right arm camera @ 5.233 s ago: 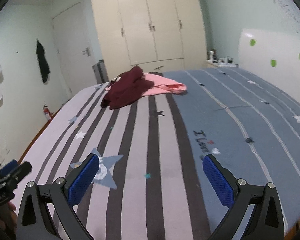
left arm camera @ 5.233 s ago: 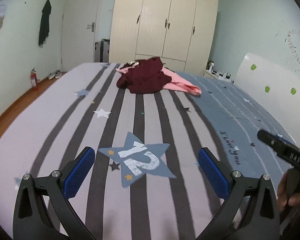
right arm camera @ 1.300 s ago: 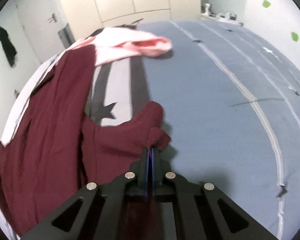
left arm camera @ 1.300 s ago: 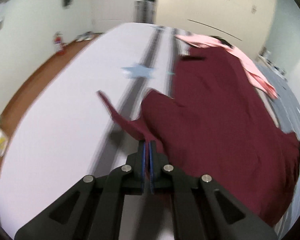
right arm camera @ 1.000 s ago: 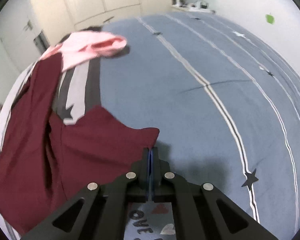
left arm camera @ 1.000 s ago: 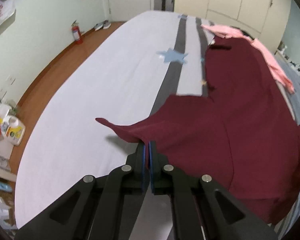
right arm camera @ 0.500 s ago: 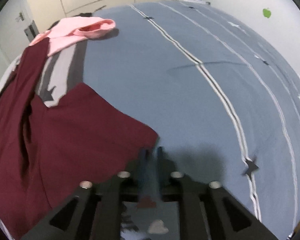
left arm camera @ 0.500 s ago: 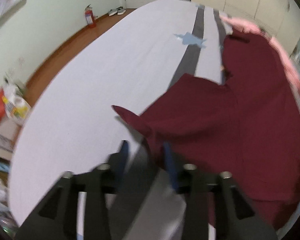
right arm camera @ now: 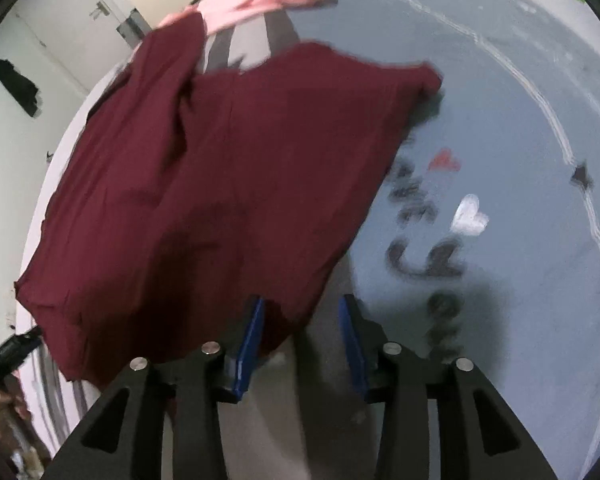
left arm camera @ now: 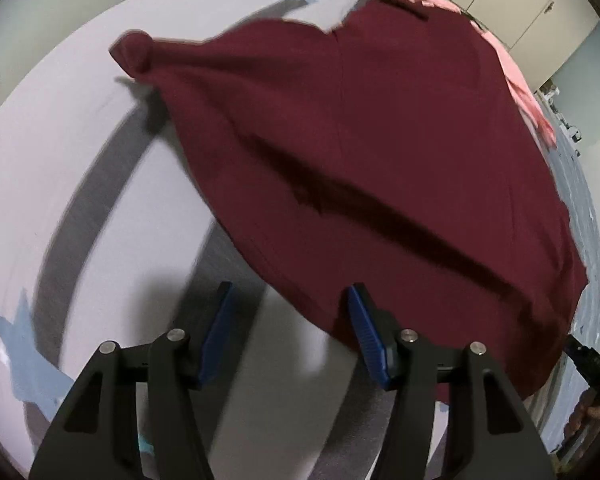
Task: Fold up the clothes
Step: 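Pull the maroon garment apart with both grippers to spread it, then lift the maroon garment high with both grippers and shake it out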
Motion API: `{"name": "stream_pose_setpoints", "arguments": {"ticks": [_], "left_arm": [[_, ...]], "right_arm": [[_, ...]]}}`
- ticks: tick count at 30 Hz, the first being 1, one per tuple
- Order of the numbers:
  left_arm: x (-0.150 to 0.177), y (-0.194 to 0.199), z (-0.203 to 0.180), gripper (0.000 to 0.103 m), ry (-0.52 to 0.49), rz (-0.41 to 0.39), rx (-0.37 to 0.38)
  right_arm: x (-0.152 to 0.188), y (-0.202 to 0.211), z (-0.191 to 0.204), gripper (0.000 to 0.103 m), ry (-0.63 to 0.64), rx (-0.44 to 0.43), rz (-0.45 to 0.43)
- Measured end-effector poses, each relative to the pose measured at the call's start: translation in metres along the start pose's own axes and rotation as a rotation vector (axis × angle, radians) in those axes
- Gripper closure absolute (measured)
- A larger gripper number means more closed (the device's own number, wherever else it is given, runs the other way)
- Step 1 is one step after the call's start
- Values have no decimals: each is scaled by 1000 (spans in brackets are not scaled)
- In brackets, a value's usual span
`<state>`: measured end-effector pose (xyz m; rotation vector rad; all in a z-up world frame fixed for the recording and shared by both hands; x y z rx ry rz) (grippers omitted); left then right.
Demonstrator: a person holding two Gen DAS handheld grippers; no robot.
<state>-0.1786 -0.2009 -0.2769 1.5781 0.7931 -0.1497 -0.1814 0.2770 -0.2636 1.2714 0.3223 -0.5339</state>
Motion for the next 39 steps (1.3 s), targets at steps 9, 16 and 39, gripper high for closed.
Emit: {"name": "stream_pose_setpoints", "arguments": {"ticks": [9,16,39], "left_arm": [[6,4,-15,37,34,-37,40],[-8,2,-18,72,15,-91,36],[-216,405,-131,100,-201,-694,361]], "right_arm": [[21,-8,16,54,-68,-49,4],[17,-14,19,47,-126,-56,-24],[-212,276,115,100,-111,-276,-567]]}}
Point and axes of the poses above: each gripper's, at about its wrist camera, not at the fingertips, and y roughly against the way its jaws point, z to its left, x to its underside, the point moved 7 cm from there along -y, roughly the way its jaws point, and after that the axes turned 13 degrees about -z, right-handed, at the moved point
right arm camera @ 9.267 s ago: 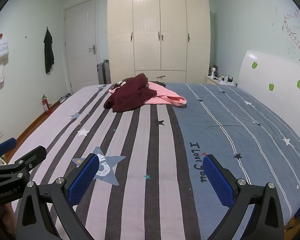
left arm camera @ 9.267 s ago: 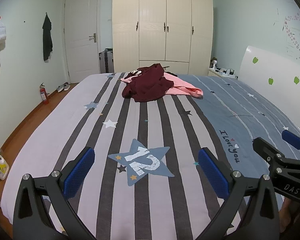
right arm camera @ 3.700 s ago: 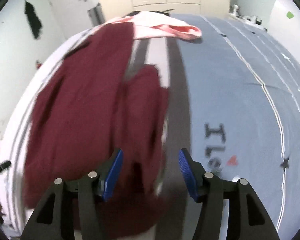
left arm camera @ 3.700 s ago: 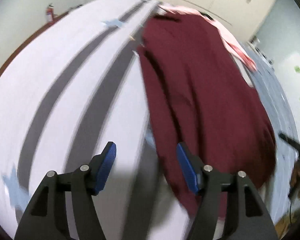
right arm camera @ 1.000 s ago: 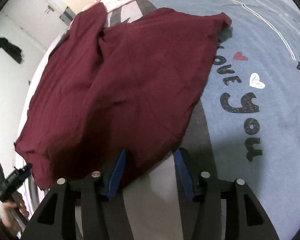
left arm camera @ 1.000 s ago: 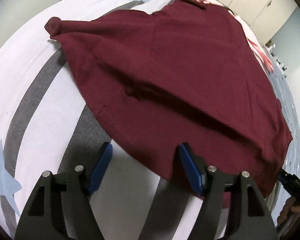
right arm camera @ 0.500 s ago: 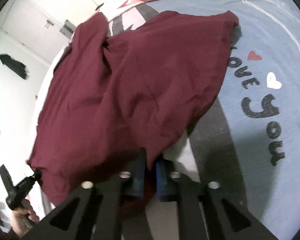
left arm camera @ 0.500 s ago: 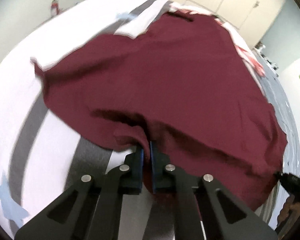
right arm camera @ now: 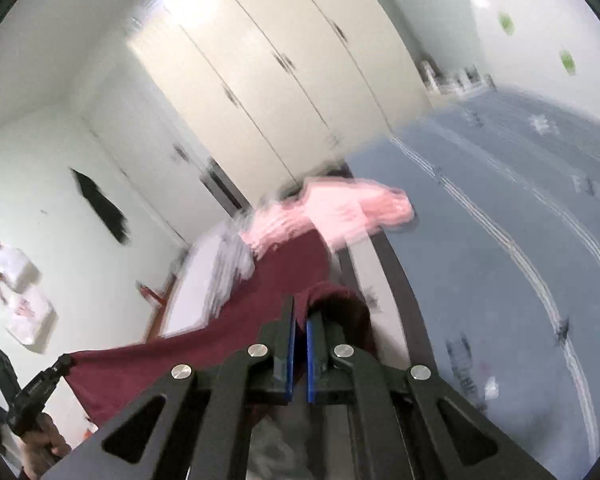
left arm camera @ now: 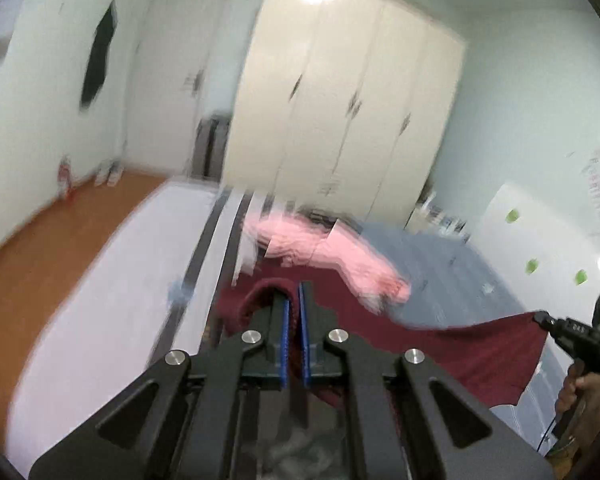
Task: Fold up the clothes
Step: 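Lift the maroon garment high with both grippers and shake it out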
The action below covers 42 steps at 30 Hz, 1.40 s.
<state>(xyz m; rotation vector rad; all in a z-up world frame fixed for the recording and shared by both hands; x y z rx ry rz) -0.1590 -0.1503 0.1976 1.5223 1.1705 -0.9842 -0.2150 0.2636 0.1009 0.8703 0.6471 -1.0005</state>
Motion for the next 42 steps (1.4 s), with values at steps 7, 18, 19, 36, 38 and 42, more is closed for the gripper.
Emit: {"name": "stream_pose_setpoints", "arguments": {"ticks": [7,18,19,36,38,42], "left_arm": [[-212,81,-57,100,-59,-192,103],[-330,69,-103,100,-150,-196,147],[-323,54,-102,100,-159,-173,136],[-211,-224,-72,100,-97,6,-37],[-238,-227,-82,100,-112,-41,-24],[-285,-202,-101,100,-162,-151,22]], "right_arm": [[-191,95,123,100,101,-94,-236],[-335,186,200,100,243,-83,-357],[-334,174,196,100,239,-80,-340],[-293,-98,79,100,125,54,-127],[-321,-99,86,100,137,38,-174],[-373,-76,101,100,146,-13,-282]]}}
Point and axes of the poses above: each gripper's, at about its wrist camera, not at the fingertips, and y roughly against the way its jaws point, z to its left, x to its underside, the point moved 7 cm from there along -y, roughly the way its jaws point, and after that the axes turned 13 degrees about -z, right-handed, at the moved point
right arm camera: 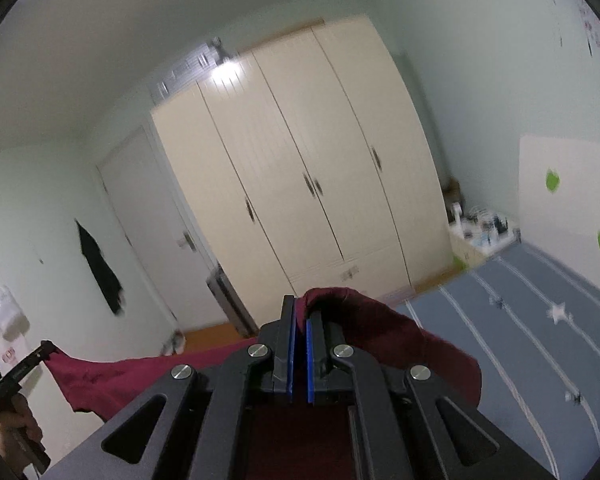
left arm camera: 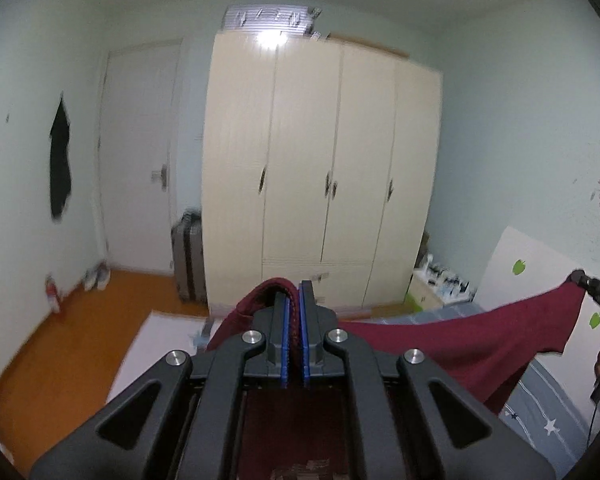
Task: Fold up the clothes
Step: 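Lift the maroon garment high with both grippers and shake it out, then lower the maroon garment flat onto the bed and open both grippers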
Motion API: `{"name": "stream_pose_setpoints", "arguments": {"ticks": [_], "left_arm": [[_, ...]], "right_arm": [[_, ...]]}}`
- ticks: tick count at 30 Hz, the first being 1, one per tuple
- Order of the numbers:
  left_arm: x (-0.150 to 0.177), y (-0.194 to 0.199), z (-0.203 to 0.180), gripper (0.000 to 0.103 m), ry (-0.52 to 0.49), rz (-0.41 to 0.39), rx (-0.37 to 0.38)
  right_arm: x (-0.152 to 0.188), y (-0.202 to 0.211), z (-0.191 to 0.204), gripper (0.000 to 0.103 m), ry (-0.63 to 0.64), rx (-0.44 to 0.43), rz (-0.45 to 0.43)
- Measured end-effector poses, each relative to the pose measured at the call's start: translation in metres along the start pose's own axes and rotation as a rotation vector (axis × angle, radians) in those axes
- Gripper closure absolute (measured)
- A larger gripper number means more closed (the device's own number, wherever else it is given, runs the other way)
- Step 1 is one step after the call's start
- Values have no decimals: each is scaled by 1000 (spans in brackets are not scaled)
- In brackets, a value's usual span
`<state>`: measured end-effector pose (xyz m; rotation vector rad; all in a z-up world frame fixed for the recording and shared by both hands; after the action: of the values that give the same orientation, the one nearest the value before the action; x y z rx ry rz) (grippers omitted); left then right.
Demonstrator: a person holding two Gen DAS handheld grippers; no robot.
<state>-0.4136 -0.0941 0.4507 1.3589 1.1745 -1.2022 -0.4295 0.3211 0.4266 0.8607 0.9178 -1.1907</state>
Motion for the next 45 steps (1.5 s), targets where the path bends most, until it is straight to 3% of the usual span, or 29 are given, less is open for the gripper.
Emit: {"name": "stream_pose_setpoints", "arguments": {"ticks": [4,8,12,16,20,25,27,32,45], "left_arm": [[8,36,-1,100,-17,-36,32],[93,86,2,100,-19,52,32],[223,137,13,100,27,220,-23],[382,183,34,100,79,441,-128],[530,230,48,100,68,639,-211],[646,280,49,100,60,799,-244],[673,295,52,100,59,841,-251],[707,316,59,100,53,886,-269],[735,353,45,100,58,969,-269]], "right_arm": [[-16,34,-1,100,37,-40,-46],[45,83,-21,100,110,-28,27],[163,134,-58,100,147,41,197],[307,180,-100,100,114,120,413],[460,219,-142,100,111,203,613],[592,261,-187,100,74,305,776],[625,279,-202,100,78,337,816],[657,311,-209,100,72,339,878],[672,345,-225,100,71,378,957]]}}
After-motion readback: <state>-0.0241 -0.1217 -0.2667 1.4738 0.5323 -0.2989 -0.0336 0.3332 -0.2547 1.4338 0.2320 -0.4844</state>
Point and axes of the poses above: each gripper's, at about its wrist camera, not at the fingertips, and y roughly against the way its jaws point, z to its left, x to its underside, the point moved 7 cm from there along -y, roughly the way its jaws point, and after that the axes turned 13 degrees about -z, right-handed, at the moved point
